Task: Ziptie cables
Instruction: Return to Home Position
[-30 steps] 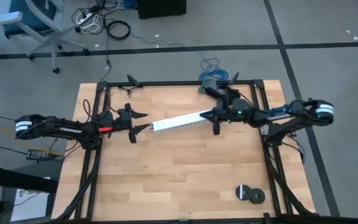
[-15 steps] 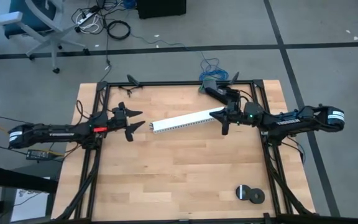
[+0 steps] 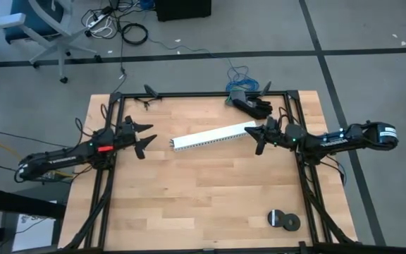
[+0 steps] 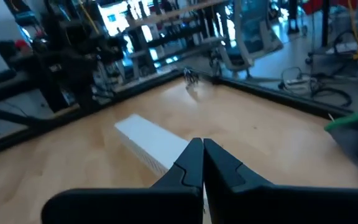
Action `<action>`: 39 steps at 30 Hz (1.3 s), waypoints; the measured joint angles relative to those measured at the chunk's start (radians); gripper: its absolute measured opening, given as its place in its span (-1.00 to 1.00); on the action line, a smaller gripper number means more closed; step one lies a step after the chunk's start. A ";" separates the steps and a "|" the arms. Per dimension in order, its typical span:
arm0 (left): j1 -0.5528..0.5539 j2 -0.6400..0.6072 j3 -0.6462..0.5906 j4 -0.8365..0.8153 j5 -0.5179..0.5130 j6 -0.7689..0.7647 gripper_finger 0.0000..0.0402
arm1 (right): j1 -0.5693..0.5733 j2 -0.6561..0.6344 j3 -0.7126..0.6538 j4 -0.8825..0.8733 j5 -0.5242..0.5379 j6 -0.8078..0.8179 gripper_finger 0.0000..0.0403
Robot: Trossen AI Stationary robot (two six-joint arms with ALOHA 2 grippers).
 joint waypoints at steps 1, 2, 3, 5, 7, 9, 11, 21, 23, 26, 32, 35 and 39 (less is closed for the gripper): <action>0.000 -0.030 0.003 -0.045 -0.010 0.000 0.22 | 0.015 -0.021 0.000 -0.041 0.022 -0.002 -1.00; 0.000 -0.055 0.015 -0.104 -0.013 -0.001 0.22 | 0.027 -0.038 0.000 -0.071 0.041 -0.004 -1.00; 0.000 -0.081 0.031 -0.150 -0.014 -0.002 0.22 | 0.037 -0.058 0.000 -0.102 0.050 -0.007 -1.00; 0.000 -0.137 0.062 -0.248 -0.016 -0.001 0.22 | 0.047 -0.111 0.000 -0.181 0.053 -0.010 -1.00; 0.000 -0.183 0.090 -0.331 -0.027 0.000 0.22 | 0.047 -0.180 0.000 -0.284 0.054 -0.003 -1.00; 0.000 -0.181 0.113 -0.394 -0.041 0.000 0.22 | 0.043 -0.257 0.000 -0.377 0.055 -0.001 -1.00; 0.000 -0.181 0.123 -0.416 -0.047 0.003 0.22 | 0.039 -0.349 0.000 -0.479 0.054 0.000 -1.00; 0.000 -0.181 0.122 -0.399 -0.052 0.026 0.22 | -0.024 -0.834 0.003 -0.907 -0.053 0.007 -1.00; 0.000 -0.181 0.122 -0.386 -0.059 0.033 0.22 | -0.038 -0.889 0.004 -0.912 -0.055 -0.017 -1.00; 0.000 -0.182 0.119 -0.378 -0.064 0.037 0.22 | -0.053 -0.930 0.005 -0.917 -0.060 -0.028 -1.00; 0.000 -0.181 0.122 -0.341 -0.063 0.051 0.22 | -0.055 -0.932 0.006 -0.922 -0.072 -0.045 -1.00; 0.000 -0.181 0.148 -0.336 -0.062 0.074 0.22 | -0.055 -0.933 0.006 -0.923 -0.072 -0.054 -1.00; 0.000 -0.181 0.195 -0.408 -0.062 0.082 0.22 | -0.055 -0.946 0.026 -0.959 -0.068 -0.056 -1.00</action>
